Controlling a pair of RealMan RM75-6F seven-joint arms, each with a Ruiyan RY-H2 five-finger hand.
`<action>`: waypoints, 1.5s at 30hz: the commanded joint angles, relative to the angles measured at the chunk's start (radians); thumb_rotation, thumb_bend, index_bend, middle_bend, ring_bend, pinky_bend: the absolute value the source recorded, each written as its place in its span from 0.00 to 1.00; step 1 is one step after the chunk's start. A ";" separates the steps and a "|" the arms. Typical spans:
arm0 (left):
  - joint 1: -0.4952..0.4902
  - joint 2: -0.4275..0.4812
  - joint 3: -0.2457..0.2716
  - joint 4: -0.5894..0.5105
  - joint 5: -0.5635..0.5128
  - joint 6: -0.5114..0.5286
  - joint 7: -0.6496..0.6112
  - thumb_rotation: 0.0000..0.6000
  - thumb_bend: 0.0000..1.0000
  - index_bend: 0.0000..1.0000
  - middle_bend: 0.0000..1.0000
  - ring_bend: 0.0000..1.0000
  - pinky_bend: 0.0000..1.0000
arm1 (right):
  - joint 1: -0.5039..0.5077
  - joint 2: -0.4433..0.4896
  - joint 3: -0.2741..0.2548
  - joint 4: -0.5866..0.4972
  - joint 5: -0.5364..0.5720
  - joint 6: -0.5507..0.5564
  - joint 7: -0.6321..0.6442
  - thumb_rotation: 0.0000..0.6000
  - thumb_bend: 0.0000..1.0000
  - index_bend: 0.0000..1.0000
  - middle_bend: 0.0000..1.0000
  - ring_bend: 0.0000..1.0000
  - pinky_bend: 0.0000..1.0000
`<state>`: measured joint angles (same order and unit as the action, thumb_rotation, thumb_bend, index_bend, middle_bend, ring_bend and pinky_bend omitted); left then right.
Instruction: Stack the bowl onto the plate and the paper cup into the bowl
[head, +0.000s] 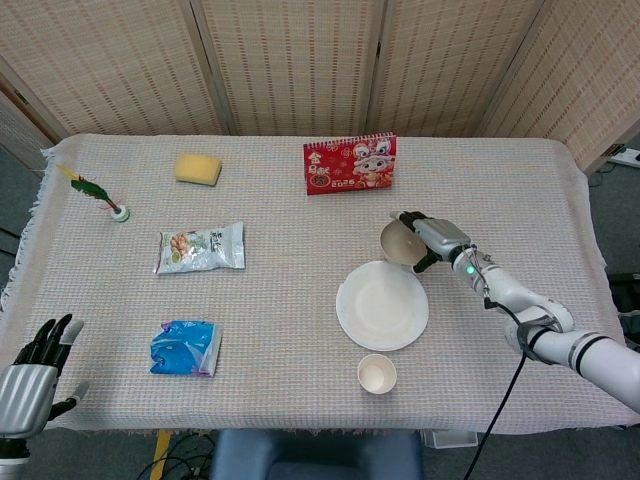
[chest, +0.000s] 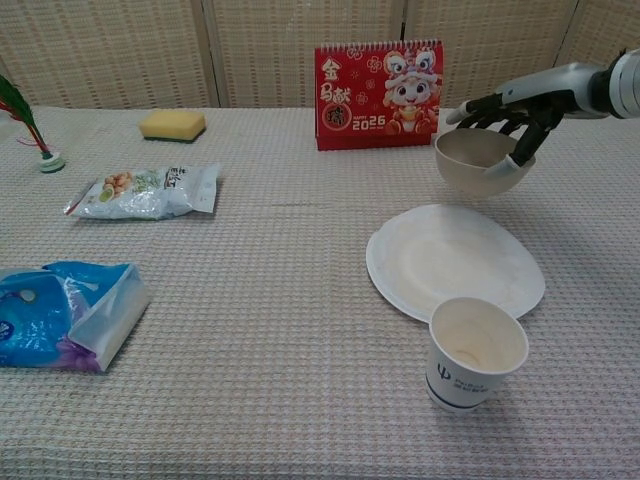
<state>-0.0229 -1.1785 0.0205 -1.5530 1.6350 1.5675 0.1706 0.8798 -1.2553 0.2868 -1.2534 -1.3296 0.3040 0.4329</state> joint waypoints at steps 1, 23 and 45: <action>-0.002 -0.002 0.003 -0.003 0.006 -0.002 0.007 1.00 0.28 0.00 0.07 0.01 0.29 | -0.039 0.083 -0.028 -0.136 -0.037 0.061 -0.012 1.00 0.33 0.00 0.06 0.05 0.14; 0.031 0.023 0.027 -0.015 0.089 0.094 -0.023 1.00 0.28 0.00 0.07 0.01 0.29 | -0.074 0.018 -0.172 -0.243 -0.048 0.185 -0.169 1.00 0.30 0.00 0.04 0.05 0.14; 0.022 0.010 0.014 -0.012 0.061 0.060 -0.001 1.00 0.28 0.00 0.07 0.01 0.29 | -0.057 0.166 -0.181 -0.350 -0.089 0.212 -0.083 1.00 0.05 0.00 0.00 0.00 0.01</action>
<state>-0.0002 -1.1675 0.0341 -1.5642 1.6959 1.6295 0.1681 0.8318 -1.1146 0.1053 -1.5786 -1.4068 0.4963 0.3383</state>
